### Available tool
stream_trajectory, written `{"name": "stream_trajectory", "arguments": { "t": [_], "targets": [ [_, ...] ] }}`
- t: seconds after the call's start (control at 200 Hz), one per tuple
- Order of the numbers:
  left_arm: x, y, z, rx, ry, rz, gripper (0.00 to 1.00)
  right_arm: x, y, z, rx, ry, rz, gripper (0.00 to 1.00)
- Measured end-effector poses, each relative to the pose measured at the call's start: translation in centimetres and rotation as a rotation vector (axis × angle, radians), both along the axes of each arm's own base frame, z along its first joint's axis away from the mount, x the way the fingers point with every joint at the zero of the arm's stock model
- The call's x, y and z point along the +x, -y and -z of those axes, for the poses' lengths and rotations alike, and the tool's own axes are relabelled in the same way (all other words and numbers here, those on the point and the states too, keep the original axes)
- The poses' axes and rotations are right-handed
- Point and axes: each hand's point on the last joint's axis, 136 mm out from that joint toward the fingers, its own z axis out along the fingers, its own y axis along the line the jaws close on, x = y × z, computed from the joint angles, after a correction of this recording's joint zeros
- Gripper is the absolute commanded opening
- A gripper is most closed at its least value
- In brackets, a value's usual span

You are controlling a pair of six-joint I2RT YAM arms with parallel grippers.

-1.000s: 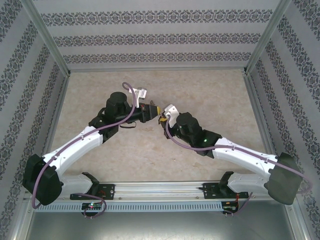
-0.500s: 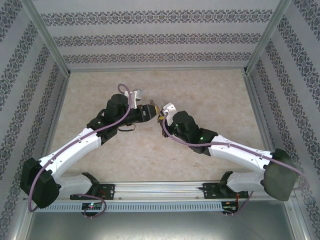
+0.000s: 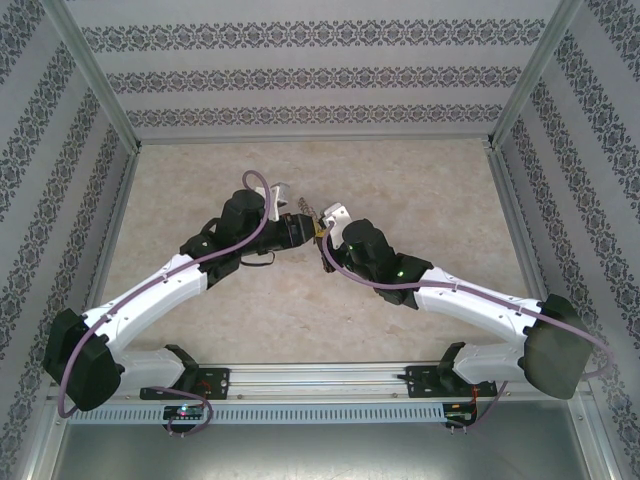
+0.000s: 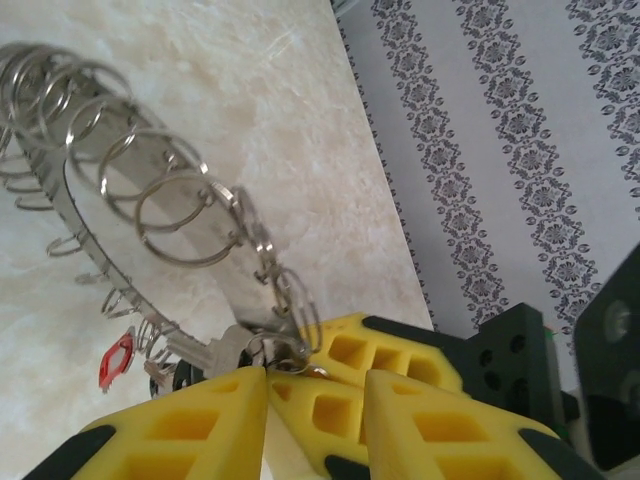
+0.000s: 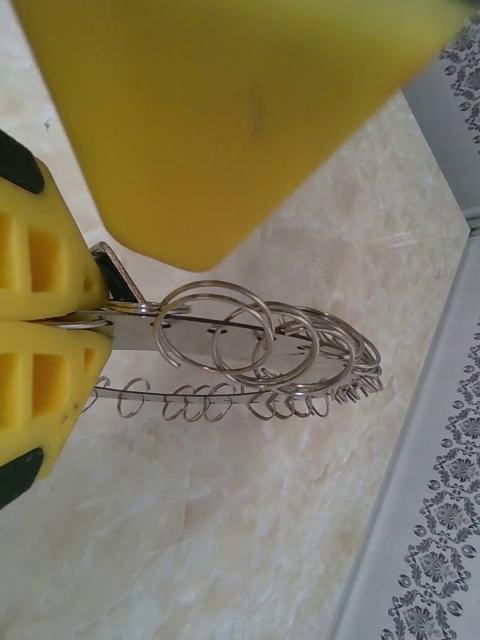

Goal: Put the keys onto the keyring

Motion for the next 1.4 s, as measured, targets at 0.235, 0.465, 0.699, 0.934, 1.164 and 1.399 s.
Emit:
{"name": "stream_trajectory", "arguments": {
  "t": [0.235,0.465,0.699,0.934,1.164,1.399],
  "targets": [
    [0.4,0.5,-1.1,0.004,0.020,0.009,0.34,0.0,0.0,0.4,-0.005,-0.021,0.006,0.00],
    [0.8,0.7,0.3,0.042,-0.014,0.010,0.34,-0.1,0.0,0.6,-0.006,-0.031,0.007,0.00],
    [0.8,0.1,1.2,0.080,-0.035,-0.016,0.36,-0.1,0.0,0.6,-0.005,-0.034,0.009,0.00],
    [1.0,0.4,0.4,0.088,-0.008,-0.012,0.32,-0.1,-0.3,0.2,0.000,-0.029,0.002,0.00],
    [1.1,0.4,0.6,0.117,0.003,-0.008,0.23,0.0,-0.5,0.0,0.002,-0.028,0.001,0.00],
    [0.9,0.0,1.5,0.188,0.004,-0.003,0.04,-0.4,-0.6,0.4,-0.019,-0.034,-0.005,0.00]
  ]
}}
